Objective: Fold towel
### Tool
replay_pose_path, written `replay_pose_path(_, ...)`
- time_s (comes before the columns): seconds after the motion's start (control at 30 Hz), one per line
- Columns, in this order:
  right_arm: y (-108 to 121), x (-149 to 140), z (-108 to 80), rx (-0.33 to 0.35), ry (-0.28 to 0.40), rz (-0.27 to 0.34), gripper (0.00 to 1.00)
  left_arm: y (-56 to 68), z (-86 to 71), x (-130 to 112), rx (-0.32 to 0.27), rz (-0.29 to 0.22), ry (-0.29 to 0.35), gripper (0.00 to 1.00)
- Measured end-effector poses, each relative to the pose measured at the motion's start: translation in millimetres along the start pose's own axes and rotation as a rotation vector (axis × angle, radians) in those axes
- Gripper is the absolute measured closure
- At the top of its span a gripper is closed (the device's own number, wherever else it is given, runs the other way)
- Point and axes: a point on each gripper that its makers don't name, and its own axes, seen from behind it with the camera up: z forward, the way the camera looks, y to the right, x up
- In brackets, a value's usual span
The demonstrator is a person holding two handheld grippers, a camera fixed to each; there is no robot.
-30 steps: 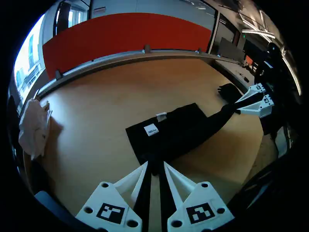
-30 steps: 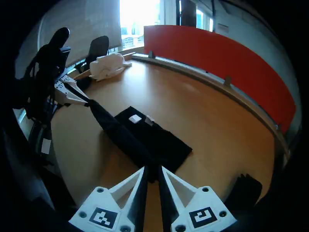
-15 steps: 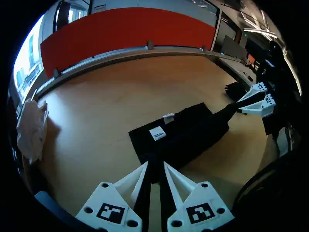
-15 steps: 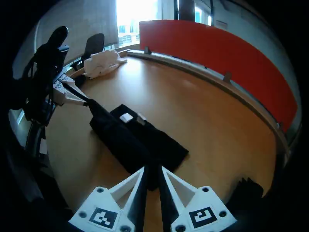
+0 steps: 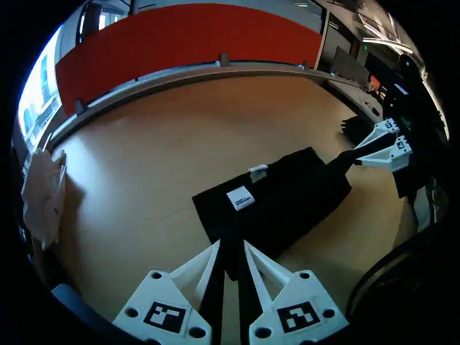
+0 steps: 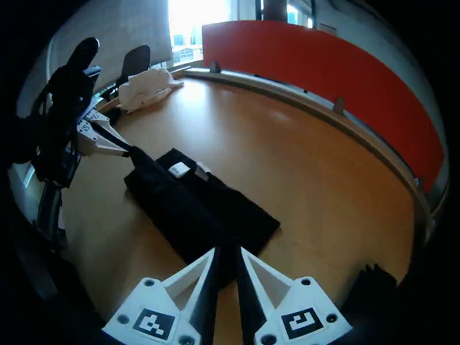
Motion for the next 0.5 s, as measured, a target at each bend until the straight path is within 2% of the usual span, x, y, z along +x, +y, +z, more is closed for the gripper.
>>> replay_pose_path(0.23, 6.3, -4.7, 13.6, -0.004, -0.017, 0.012, 0.83, -3.9, 17.5, -3.8, 0.004, 0.006, -0.016, 0.87)
replay_pose_path(0.5, 11.2, -8.7, 26.2, -0.008, -0.030, 0.029, 0.82, -5.2, 28.7, -5.3, 0.008, -0.003, -0.025, 0.87)
